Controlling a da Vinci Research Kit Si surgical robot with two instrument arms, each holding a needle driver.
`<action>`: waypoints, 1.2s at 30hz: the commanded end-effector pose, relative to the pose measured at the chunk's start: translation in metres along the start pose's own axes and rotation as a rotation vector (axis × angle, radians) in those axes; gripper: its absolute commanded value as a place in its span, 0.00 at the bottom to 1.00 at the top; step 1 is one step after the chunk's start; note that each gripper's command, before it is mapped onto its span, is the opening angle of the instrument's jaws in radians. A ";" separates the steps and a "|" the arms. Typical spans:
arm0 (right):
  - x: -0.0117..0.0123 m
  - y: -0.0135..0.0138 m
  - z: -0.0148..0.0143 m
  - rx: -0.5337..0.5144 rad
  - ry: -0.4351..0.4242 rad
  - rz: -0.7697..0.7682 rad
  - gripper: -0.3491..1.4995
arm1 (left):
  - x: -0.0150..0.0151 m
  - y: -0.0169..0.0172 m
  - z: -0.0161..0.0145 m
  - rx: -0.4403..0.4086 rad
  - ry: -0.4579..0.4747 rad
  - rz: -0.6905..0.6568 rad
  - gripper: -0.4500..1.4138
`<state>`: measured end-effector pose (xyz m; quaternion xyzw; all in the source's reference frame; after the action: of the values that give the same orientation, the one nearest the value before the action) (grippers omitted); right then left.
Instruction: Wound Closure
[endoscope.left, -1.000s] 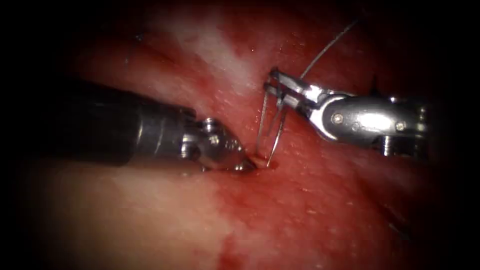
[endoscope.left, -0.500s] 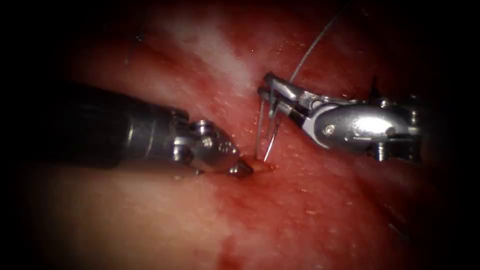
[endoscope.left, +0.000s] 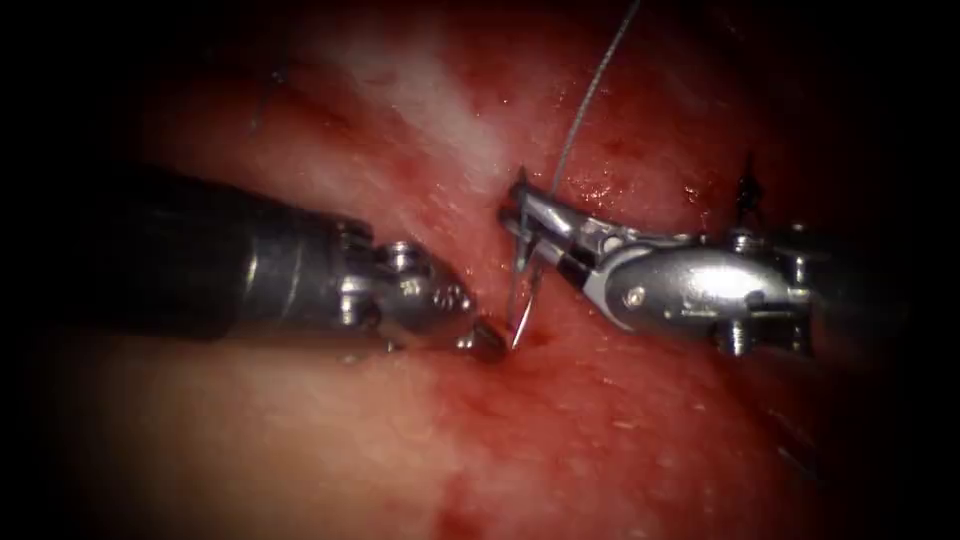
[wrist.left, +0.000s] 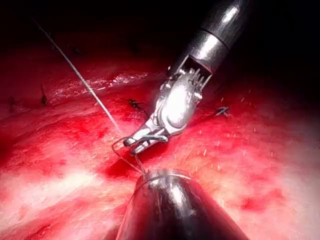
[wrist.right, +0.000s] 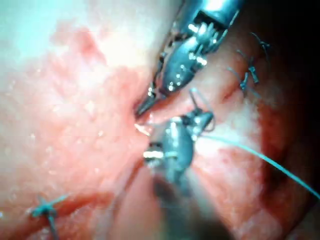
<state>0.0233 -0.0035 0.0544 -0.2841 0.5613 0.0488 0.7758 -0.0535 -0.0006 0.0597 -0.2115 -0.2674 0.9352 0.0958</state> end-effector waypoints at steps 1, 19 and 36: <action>-0.0001 -0.0003 0.0009 -0.006 -0.004 0.001 0.00 | 0.0004 0.0001 0.0004 -0.002 0.001 0.001 0.02; 0.0003 -0.0007 0.0011 -0.049 -0.015 0.052 0.00 | -0.0006 0.0027 -0.0010 0.000 0.035 0.015 0.01; 0.0008 0.0004 0.0006 -0.091 -0.017 0.350 0.00 | -0.0012 0.0024 -0.0002 0.019 0.057 0.019 0.00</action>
<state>0.0233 -0.0032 0.0533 -0.2157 0.5918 0.2130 0.7469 -0.0520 -0.0027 0.0582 -0.2395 -0.2536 0.9322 0.0969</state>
